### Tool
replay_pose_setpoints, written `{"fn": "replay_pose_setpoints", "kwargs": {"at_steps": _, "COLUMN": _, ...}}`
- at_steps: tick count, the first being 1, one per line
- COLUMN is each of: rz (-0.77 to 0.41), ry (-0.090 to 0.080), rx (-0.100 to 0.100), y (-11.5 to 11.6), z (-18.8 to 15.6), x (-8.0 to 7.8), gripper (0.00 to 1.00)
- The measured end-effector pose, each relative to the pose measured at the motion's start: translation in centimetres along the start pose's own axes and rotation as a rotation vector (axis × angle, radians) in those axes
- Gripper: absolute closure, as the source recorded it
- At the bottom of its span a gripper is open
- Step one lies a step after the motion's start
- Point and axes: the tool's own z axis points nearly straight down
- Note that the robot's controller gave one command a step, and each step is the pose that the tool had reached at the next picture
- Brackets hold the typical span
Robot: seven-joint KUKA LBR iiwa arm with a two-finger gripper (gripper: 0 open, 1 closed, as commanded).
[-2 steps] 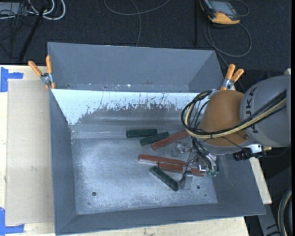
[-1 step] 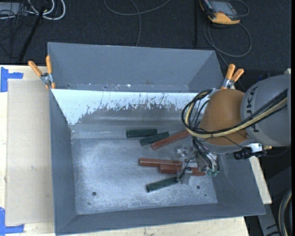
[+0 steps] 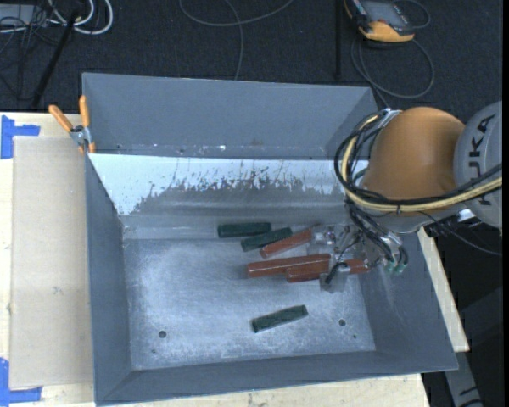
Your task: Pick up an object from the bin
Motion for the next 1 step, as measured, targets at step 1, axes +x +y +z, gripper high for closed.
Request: {"fn": "replay_pose_setpoints", "kwargs": {"at_steps": 1, "rz": -0.029, "ry": -0.003, "rx": 0.001, "y": -0.09, "z": -7.97, "x": -1.16, "gripper": 1.0}}
